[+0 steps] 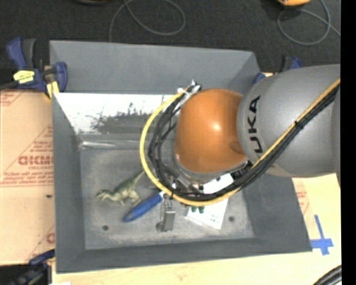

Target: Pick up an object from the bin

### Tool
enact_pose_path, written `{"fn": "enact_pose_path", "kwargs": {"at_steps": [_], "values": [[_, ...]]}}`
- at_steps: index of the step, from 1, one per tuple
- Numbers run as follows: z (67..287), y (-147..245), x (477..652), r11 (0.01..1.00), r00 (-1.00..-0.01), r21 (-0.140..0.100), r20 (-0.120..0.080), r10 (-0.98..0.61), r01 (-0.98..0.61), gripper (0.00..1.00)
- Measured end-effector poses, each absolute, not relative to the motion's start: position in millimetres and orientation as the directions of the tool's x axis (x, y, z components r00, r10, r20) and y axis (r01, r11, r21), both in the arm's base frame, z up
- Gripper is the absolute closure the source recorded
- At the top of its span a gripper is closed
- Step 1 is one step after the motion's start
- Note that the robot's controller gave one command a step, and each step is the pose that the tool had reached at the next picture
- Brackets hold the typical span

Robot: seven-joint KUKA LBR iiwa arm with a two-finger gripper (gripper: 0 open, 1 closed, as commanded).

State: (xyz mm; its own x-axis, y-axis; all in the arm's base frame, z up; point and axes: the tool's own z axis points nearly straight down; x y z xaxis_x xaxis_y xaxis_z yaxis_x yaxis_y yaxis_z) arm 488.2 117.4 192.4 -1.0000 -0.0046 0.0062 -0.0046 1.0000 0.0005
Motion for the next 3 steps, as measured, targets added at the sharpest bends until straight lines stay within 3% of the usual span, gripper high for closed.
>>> {"fn": "enact_pose_path", "kwargs": {"at_steps": [1,3], "values": [[196.5,117.1,490.1,1.000,-1.000,0.002,-0.002,-0.001,-0.001,0.00],[67.2,61.8,555.4,0.991,-0.991,-0.002,0.000,-0.133,-0.133,0.00]]}}
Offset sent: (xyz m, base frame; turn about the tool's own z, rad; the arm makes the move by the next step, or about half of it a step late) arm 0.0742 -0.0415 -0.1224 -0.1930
